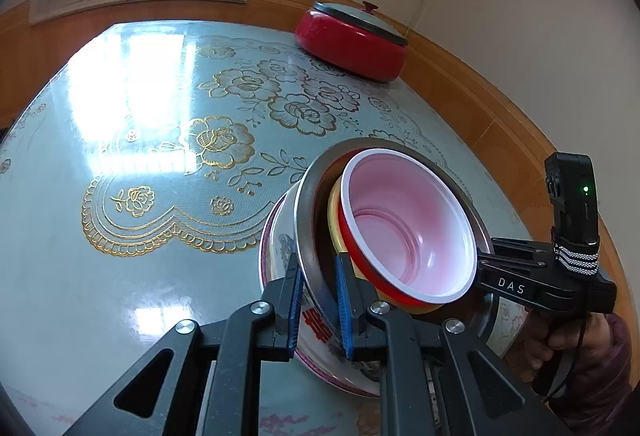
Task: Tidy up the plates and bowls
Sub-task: 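Lower the steel bowl with both tools onto the top plate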
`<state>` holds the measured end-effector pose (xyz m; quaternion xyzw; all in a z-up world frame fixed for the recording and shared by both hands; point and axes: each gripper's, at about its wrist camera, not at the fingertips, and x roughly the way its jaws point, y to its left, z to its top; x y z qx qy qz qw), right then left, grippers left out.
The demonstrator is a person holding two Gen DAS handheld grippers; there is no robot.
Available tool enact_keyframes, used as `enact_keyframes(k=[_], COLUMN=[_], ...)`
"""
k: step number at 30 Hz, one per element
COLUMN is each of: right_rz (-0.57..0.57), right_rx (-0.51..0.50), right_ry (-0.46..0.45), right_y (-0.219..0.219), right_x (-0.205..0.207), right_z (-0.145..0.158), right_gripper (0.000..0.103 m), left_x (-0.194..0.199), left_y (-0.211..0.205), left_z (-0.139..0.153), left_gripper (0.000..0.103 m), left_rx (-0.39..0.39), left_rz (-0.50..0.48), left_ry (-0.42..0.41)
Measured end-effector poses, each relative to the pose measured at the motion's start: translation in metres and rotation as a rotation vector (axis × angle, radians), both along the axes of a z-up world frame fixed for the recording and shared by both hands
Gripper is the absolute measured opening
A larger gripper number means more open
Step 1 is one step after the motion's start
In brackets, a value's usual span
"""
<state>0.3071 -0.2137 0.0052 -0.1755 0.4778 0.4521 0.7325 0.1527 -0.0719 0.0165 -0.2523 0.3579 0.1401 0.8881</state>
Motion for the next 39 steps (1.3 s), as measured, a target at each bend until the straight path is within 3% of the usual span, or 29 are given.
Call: enact_keyframes(k=[15, 21, 39], right_rz=[0.054, 0.054, 0.055], right_rx=[0.012, 0.042, 0.104], right_ry=[0.033, 0.043, 0.051], right_y=[-0.009, -0.023, -0.031], right_x=[0.002, 0.004, 0.011], right_z=[0.004, 0.014, 0.014], right_gripper=[0.012, 0.022, 0.019], left_x=[0.005, 0.007, 0.008], left_y=[-0.009, -0.014, -0.022], left_z=[-0.002, -0.002, 0.001], left_gripper=[0.016, 0.016, 0.017], left_rx=[0.023, 0.031, 0.063], left_rz=[0.075, 0.101, 0.154], left_ry=[0.038, 0.048, 0.074])
